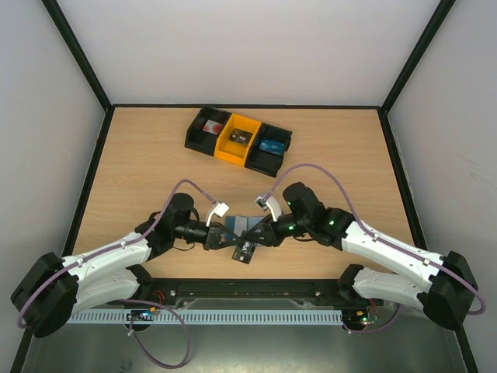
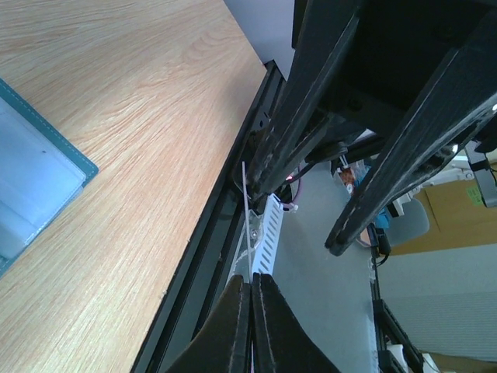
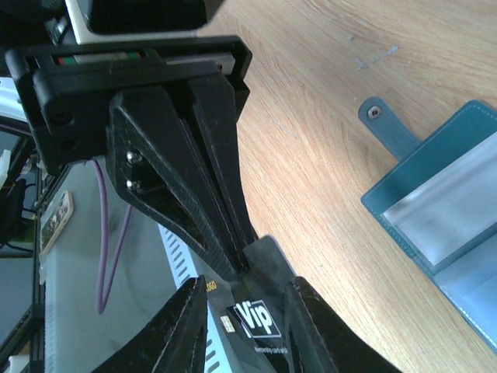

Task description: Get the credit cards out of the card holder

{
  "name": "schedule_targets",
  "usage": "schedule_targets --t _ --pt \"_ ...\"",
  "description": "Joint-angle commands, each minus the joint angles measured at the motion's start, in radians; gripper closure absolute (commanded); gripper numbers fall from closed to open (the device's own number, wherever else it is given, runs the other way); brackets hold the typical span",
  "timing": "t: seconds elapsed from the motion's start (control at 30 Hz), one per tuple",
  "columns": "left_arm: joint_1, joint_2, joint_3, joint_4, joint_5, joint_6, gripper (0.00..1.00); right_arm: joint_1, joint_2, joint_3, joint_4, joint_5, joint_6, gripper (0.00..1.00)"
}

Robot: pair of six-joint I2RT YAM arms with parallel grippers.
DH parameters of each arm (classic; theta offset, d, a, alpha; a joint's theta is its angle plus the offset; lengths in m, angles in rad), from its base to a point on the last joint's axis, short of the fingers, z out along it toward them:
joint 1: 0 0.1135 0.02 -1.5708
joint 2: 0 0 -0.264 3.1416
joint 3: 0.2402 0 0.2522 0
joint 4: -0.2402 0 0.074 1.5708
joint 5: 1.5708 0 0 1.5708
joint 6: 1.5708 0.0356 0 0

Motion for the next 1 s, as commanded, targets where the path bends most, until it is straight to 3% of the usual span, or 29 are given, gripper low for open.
schedule_targets --t 0.0,0.73,0.83,0.97 --pt "-0.011 -0.001 0.013 0.024 0.034 0.014 0.97 0.003 -0.014 0.051 -0.037 0.029 -0.019 0.72" --pt "-0.023 -0.005 0.012 0.044 0.054 0.013 0.97 0.003 0.035 0.033 -0.077 0.0 -0.075 0.72" --pt "-0.023 -0.004 0.011 0.045 0.054 0.013 0.97 0.004 0.027 0.034 -0.077 -0.006 -0.077 0.79" --pt "-0.022 -0.003 0.012 0.042 0.045 0.016 0.97 0.003 0.021 0.027 -0.069 -0.012 -0.071 0.98"
